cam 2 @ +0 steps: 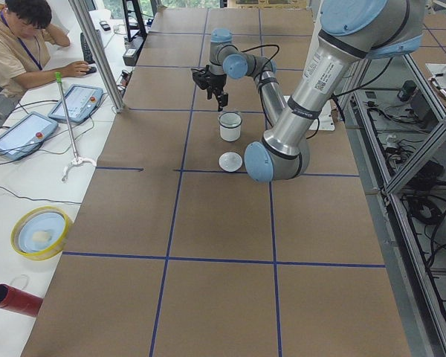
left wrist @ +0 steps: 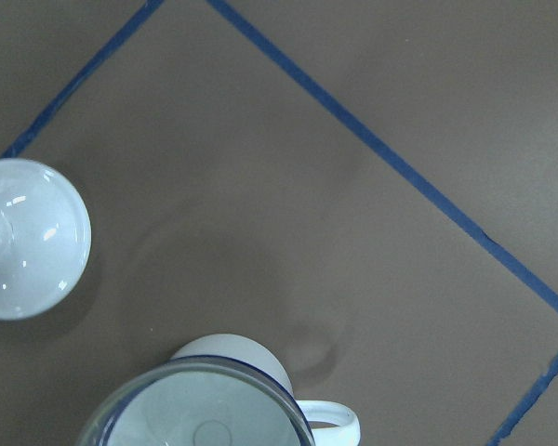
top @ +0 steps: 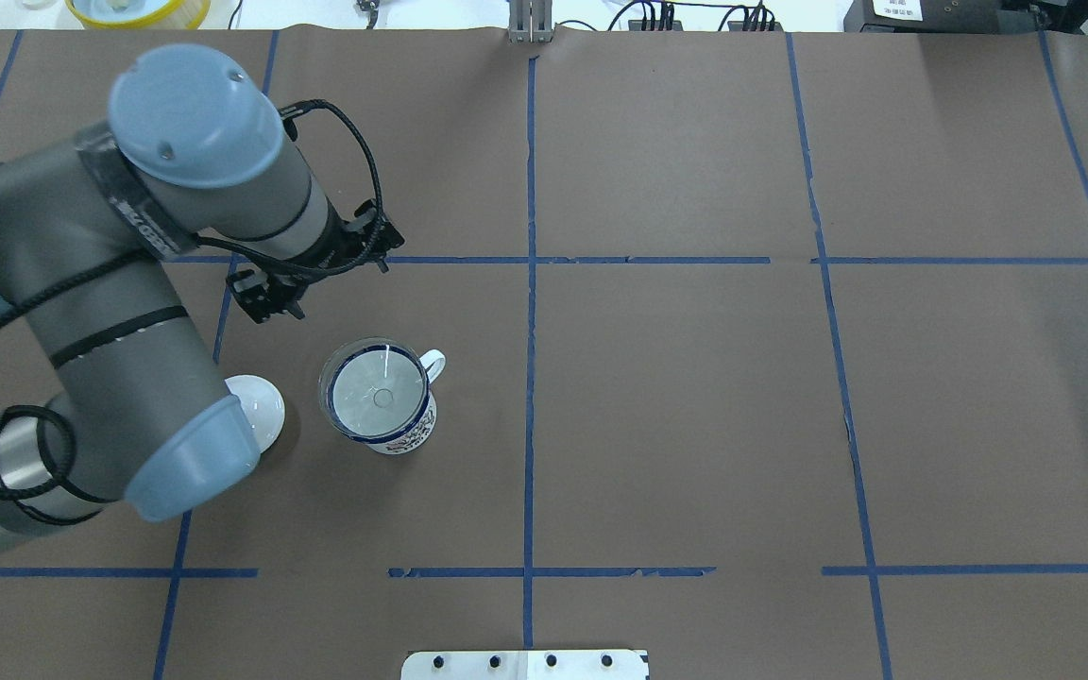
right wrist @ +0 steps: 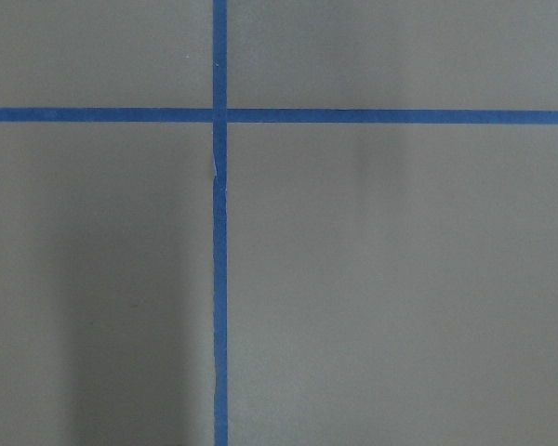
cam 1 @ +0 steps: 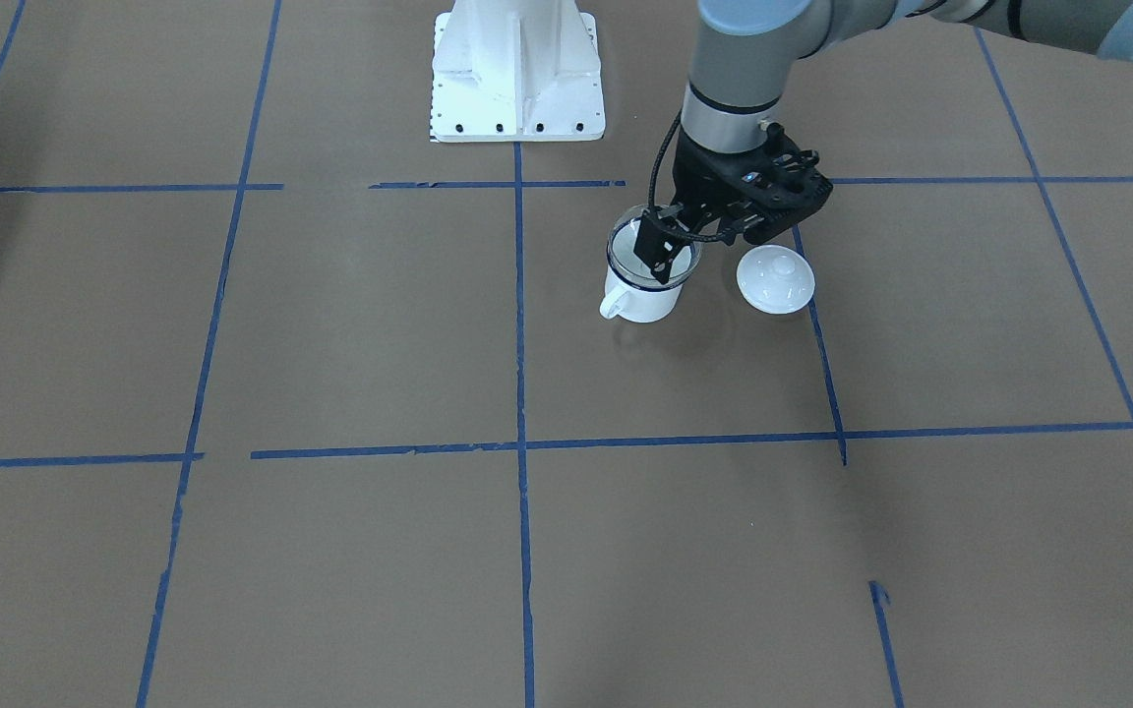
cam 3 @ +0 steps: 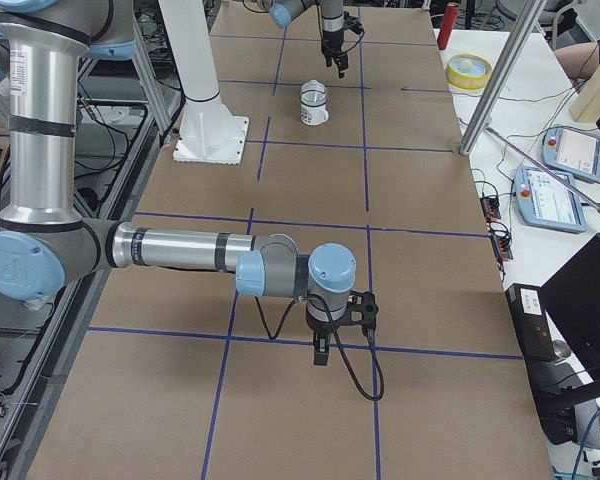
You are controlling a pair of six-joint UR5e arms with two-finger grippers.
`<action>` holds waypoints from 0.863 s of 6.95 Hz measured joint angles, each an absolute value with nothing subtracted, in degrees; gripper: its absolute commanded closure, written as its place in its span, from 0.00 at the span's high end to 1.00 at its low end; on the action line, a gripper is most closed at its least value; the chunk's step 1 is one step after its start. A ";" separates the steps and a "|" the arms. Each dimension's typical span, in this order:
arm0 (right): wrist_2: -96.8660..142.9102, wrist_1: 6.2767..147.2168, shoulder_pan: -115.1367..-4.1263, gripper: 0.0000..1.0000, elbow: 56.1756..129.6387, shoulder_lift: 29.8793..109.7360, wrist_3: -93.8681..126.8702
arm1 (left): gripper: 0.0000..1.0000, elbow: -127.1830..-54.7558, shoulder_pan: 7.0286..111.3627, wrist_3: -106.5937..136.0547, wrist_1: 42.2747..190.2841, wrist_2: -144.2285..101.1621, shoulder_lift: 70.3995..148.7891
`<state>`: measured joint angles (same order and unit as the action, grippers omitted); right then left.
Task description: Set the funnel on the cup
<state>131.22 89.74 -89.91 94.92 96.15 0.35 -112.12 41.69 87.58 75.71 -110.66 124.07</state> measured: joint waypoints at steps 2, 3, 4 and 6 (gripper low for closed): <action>131.22 89.74 -89.91 1.00 94.92 96.15 0.35 | 1.00 -112.75 51.37 67.26 80.06 -117.13 116.49; 131.22 89.74 -89.91 1.00 94.92 96.15 0.35 | 1.00 -112.51 56.99 55.52 81.58 -120.37 112.10; 131.22 89.74 -89.91 1.00 94.92 96.16 0.35 | 1.00 -111.84 63.74 42.31 82.26 -123.87 107.47; 131.22 89.74 -89.91 1.00 94.92 96.15 0.35 | 1.00 -106.69 78.06 14.67 82.82 -126.86 99.14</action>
<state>131.22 89.74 -89.91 94.92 96.15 0.35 -106.69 78.06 14.67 82.82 -126.86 99.14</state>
